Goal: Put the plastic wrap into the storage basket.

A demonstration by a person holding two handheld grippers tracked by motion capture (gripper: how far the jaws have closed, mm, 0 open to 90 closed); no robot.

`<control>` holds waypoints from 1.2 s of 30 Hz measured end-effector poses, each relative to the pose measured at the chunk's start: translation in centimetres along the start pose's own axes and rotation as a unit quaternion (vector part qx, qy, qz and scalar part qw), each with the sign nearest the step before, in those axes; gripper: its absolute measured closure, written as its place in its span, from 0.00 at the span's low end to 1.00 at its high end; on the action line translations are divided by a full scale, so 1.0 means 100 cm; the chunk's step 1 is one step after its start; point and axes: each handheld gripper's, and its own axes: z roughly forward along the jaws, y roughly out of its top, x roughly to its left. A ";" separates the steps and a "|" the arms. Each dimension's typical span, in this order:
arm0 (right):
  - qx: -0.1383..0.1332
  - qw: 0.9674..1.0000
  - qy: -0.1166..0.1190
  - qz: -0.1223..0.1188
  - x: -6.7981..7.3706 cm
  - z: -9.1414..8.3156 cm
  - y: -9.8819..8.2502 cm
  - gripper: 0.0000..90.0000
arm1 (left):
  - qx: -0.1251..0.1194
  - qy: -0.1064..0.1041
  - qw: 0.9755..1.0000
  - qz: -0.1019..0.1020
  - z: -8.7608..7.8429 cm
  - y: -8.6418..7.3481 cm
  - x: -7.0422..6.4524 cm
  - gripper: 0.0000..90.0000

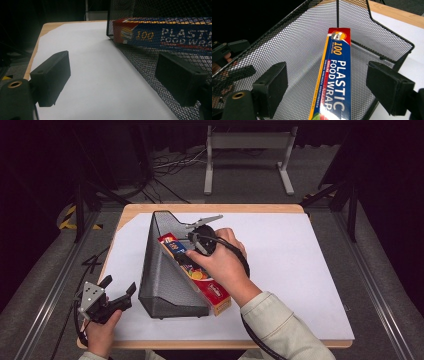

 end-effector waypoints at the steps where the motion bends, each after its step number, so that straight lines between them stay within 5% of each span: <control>1: 0.000 1.000 0.000 -0.001 -0.001 -0.001 0.000 0.20 | -0.001 -0.002 1.000 0.002 0.000 0.000 0.000 0.15; 17: -0.007 1.000 -0.003 -0.007 -0.029 -0.036 -0.014 0.18 | 0.016 -0.009 1.000 0.001 0.004 -0.001 0.000 0.12; 36: -0.020 0.999 -0.037 -0.003 -0.084 -0.099 -0.039 0.17 | 0.021 0.005 1.000 -0.001 0.005 -0.003 0.002 0.12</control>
